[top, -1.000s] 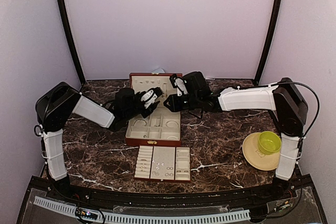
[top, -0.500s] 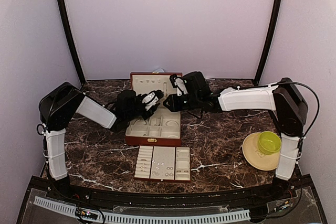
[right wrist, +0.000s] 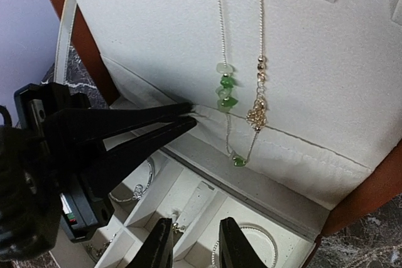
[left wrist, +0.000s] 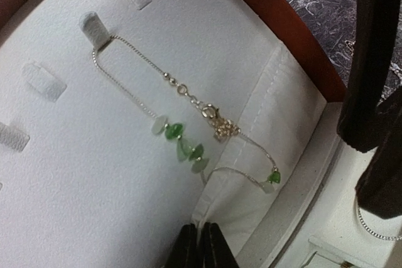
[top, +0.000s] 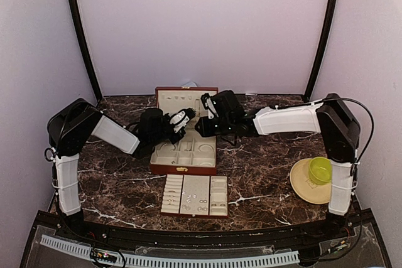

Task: Organize the mixed jewelry
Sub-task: Open the compartment pouch of the jewelry box.

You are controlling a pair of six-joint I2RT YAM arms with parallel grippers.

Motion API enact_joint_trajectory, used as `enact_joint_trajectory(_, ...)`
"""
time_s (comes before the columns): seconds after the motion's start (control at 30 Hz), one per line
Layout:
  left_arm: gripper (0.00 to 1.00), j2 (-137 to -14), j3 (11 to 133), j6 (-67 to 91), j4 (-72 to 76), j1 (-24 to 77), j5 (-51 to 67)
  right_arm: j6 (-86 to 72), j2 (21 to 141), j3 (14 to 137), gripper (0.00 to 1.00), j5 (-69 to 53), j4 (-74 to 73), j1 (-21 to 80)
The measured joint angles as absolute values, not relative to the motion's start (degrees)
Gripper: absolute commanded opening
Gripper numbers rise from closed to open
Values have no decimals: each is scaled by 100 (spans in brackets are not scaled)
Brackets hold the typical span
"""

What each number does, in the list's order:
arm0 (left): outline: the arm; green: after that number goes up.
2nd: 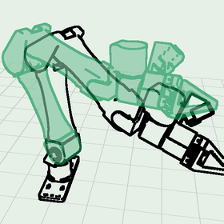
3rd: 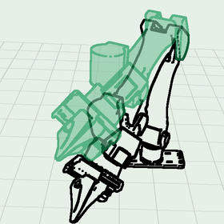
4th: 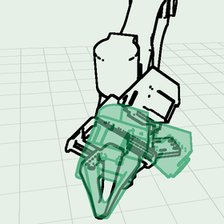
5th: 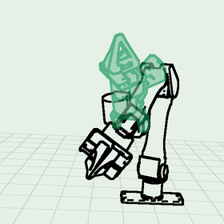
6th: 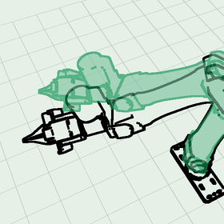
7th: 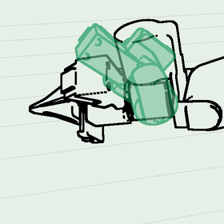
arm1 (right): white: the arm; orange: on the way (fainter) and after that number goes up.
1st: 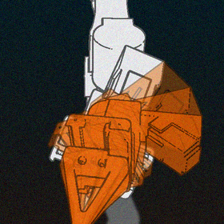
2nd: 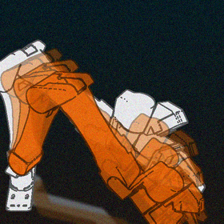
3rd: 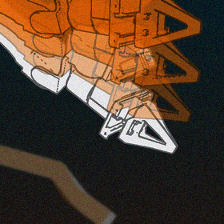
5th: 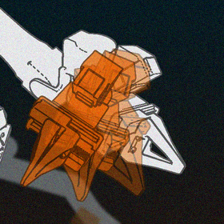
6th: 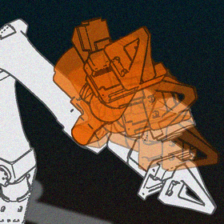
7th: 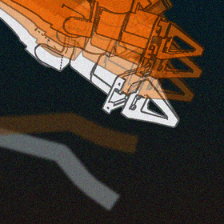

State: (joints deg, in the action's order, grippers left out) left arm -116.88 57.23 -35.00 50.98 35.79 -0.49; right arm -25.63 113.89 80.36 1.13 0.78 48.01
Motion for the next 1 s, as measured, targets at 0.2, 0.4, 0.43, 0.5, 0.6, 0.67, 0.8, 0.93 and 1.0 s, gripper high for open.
enact_joint_trajectory(0.2, 0, -11701, 5723, -3489, 5098, 3579, -36, -2738, 11681, 8394, 26, 449, -78, 4810)
enact_joint_trajectory(0.4, 0, -11701, 5714, -3483, 5111, 3579, -32, -2928, 11963, 8667, 26, 672, -176, 4810)
enact_joint_trajectory(0.43, 0, -11701, 5706, -3483, 5120, 3579, -30, -2956, 12005, 8700, 27, 714, -183, 4810)
enact_joint_trajectory(0.5, 0, -11701, 5686, -3483, 5151, 3579, -27, -3013, 12079, 8761, 27, 773, -207, 4812)
enact_joint_trajectory(0.6, 0, -11701, 5671, -3483, 5179, 3579, 21, -3076, 12186, 8860, 27, 838, -220, 4812)
enact_joint_trajectory(0.67, 0, -11701, 5647, -3483, 5214, 3579, 58, -3096, 12234, 8906, 27, 875, -222, 4812)
enact_joint_trajectory(0.8, 0, -11701, 5612, -3483, 5260, 3579, 104, -3157, 12339, 9045, 27, 941, -220, 4814)
enact_joint_trajectory(0.93, 0, -11701, 5581, -3483, 5273, 3579, 137, -3203, 12416, 9126, 26, 1031, -204, 4814)
enact_joint_trajectory(1.0, 0, -11701, 5570, -3483, 5288, 3579, 145, -3208, 12431, 9129, 22, 1048, -169, 4814)
